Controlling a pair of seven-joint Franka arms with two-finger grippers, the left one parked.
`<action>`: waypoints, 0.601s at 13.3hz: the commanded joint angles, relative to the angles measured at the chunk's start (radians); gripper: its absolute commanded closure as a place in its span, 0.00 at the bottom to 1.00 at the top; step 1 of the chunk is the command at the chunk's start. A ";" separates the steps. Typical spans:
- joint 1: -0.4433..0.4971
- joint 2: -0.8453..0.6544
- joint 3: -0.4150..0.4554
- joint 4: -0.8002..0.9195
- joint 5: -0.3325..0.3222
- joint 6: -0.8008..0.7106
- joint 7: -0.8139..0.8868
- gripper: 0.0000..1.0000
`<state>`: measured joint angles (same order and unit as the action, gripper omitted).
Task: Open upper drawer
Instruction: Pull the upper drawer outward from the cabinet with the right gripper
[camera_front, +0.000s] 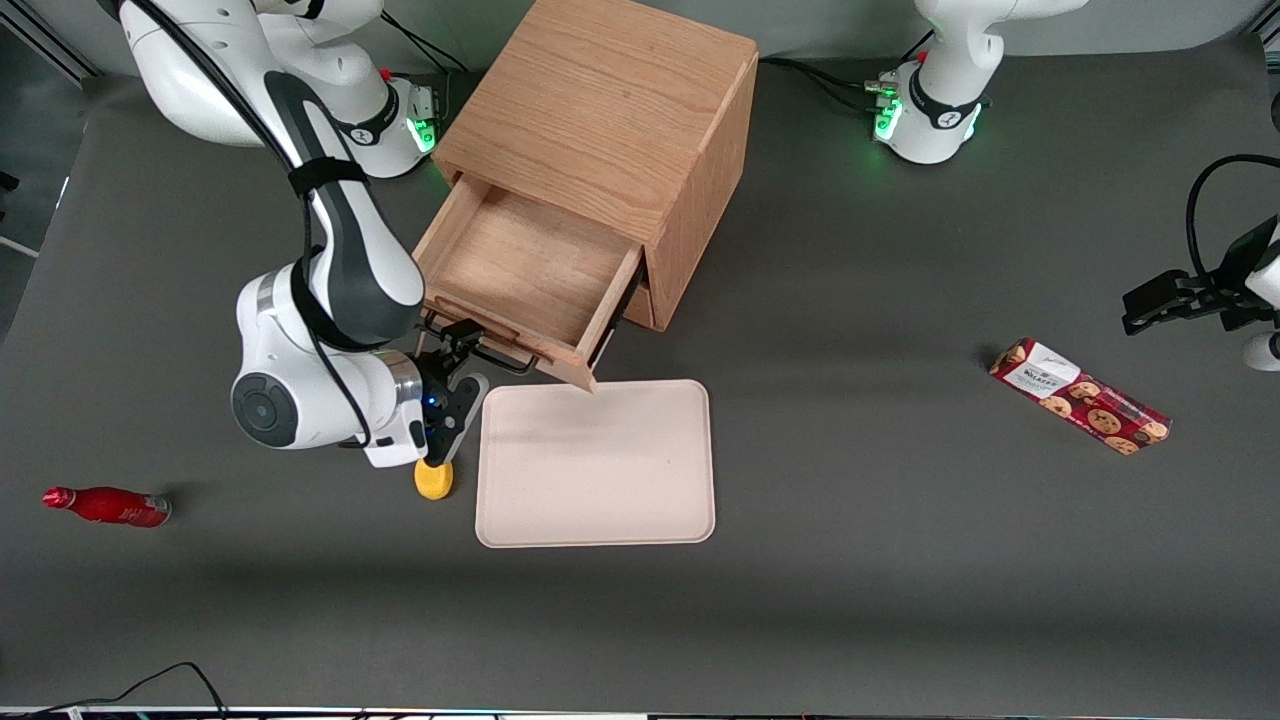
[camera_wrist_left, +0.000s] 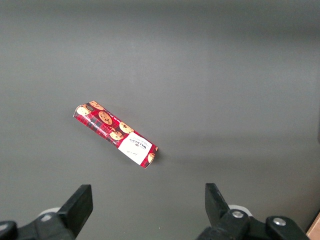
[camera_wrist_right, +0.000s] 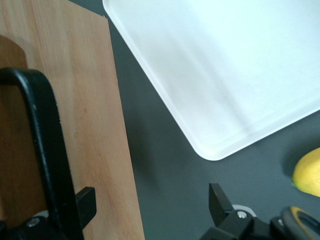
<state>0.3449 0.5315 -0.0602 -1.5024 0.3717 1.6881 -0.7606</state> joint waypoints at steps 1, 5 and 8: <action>-0.023 0.041 0.011 0.048 -0.033 -0.002 -0.040 0.00; -0.049 0.074 0.011 0.100 -0.036 -0.004 -0.060 0.00; -0.063 0.091 0.011 0.131 -0.037 -0.008 -0.077 0.00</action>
<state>0.3062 0.5786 -0.0573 -1.4242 0.3657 1.6878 -0.7933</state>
